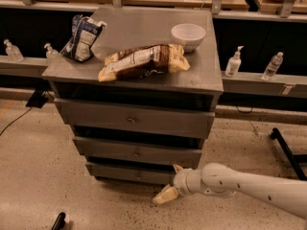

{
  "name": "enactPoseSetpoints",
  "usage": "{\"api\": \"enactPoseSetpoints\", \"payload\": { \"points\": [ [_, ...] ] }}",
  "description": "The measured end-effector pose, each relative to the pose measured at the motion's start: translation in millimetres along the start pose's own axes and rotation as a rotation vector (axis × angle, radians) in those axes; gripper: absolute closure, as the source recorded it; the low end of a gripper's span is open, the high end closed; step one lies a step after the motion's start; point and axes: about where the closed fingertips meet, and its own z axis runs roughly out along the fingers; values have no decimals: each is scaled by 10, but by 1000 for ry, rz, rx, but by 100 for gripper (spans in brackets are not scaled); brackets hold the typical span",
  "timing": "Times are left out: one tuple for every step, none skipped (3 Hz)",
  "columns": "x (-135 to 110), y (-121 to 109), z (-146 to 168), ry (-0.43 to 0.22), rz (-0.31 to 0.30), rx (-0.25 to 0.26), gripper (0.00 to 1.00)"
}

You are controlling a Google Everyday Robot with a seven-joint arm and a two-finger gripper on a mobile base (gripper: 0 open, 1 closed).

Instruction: Open bottom drawer

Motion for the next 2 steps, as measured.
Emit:
{"api": "enactPoseSetpoints", "payload": {
  "points": [
    [179, -133, 156, 73, -170, -10, 0],
    [166, -222, 196, 68, -239, -16, 0]
  ]
}}
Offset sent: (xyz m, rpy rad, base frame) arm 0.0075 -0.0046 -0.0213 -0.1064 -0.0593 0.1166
